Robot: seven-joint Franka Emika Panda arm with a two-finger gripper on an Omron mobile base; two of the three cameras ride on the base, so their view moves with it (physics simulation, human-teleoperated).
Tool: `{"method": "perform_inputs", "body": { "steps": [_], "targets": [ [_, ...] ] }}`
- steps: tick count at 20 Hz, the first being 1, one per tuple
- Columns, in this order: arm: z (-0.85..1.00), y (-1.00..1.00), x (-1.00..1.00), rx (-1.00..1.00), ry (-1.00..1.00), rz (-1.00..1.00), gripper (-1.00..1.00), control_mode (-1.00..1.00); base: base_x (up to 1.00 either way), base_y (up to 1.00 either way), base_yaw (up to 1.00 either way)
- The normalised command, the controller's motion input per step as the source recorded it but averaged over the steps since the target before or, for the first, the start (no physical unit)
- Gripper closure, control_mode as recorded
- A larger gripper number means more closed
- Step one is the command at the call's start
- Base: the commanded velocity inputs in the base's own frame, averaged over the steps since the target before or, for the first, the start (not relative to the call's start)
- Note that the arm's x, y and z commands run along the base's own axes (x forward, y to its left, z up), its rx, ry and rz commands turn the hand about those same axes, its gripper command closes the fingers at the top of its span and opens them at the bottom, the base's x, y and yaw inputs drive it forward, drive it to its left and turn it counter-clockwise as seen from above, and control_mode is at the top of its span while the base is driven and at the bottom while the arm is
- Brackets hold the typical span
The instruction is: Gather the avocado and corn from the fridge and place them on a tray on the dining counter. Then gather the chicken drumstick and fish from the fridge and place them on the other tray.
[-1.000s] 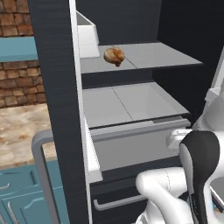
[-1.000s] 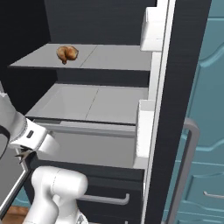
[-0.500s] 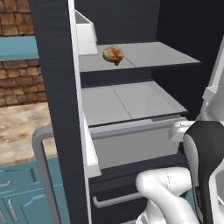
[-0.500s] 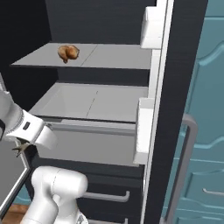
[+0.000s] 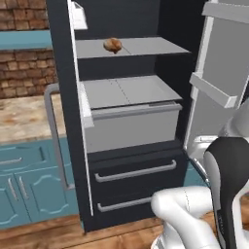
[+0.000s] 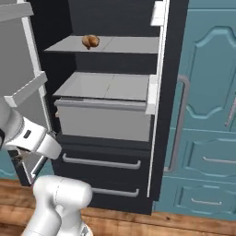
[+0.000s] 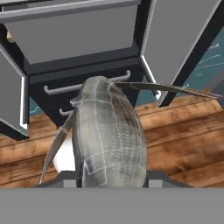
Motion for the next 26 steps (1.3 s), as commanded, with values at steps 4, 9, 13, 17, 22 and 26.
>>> {"method": "perform_inputs", "body": {
  "steps": [4,9,13,17,22,26],
  "targets": [
    [0.0,0.0,0.0,0.0,0.0,0.0,1.0,1.0,-0.99,-0.16,0.1],
    [0.0,0.0,0.0,0.0,0.0,0.0,1.0,1.0,-0.9,-0.27,0.16],
    [0.0,0.0,0.0,0.0,0.0,0.0,1.0,1.0,-0.96,-0.3,0.18],
    [0.0,0.0,0.0,0.0,0.0,0.0,1.0,1.0,-1.0,-0.38,0.2],
    [0.0,0.0,0.0,0.0,0.0,0.0,1.0,1.0,-1.0,-0.41,0.2],
    [0.0,0.0,0.0,0.0,0.0,0.0,1.0,1.0,-1.0,-0.21,0.18]
  ]
}}
